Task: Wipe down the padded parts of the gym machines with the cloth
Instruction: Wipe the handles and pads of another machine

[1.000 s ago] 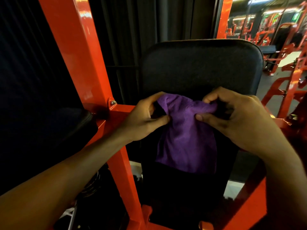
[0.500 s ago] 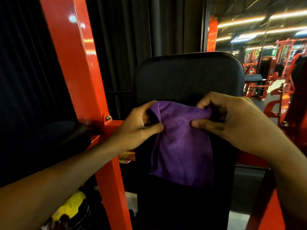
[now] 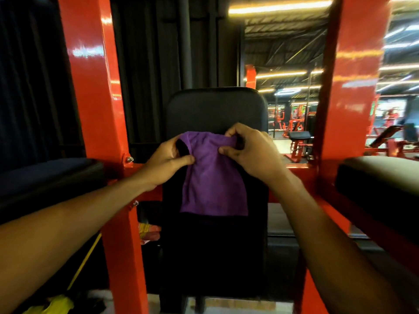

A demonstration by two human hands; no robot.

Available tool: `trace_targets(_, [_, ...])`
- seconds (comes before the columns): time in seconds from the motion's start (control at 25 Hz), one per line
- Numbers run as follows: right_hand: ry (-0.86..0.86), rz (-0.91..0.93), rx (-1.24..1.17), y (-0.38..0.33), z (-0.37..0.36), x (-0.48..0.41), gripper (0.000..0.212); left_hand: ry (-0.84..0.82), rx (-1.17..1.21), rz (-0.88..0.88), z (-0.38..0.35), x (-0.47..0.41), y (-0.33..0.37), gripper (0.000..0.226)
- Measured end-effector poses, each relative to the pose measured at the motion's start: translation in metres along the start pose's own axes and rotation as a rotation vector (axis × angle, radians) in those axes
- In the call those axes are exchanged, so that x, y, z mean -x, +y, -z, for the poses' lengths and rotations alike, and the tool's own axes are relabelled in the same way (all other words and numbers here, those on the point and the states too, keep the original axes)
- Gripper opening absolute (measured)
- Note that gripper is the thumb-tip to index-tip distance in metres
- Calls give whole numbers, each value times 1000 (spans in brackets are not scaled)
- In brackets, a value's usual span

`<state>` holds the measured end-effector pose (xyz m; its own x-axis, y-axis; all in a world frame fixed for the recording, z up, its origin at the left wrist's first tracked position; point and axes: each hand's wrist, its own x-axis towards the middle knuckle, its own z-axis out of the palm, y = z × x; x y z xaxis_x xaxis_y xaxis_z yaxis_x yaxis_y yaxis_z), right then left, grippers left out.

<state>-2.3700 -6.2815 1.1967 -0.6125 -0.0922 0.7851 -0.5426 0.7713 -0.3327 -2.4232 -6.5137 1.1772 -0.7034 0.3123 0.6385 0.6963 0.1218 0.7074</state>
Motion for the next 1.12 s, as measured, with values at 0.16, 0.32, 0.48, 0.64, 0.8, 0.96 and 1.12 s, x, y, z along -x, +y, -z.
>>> trace_targets(0.16, [12, -57, 28, -11, -6, -2, 23, 78, -38, 3, -8, 7, 4, 47])
trace_targets(0.32, [-74, -158, 118, -36, 4, -3, 17, 65, -230, 63, -17, 17, 35, 43])
trace_targets(0.48, [-171, -183, 205, -66, 18, 17, 18, 17, -370, 157, -15, 39, 61, 34])
trace_targets(0.64, [-135, -193, 135, -82, 38, 64, 19, 1, -344, 180, -11, 86, 91, 36])
trace_targets(0.8, [-168, -255, 15, -94, 56, 100, 22, -105, -309, 253, -9, 135, 121, 28])
trace_targets(0.96, [-190, -213, -43, -116, 67, 126, 20, -190, -282, 265, -11, 174, 143, 23])
trace_targets(1.12, [-344, -178, -31, -136, 85, 142, 28, -264, -342, 208, -6, 194, 151, 28])
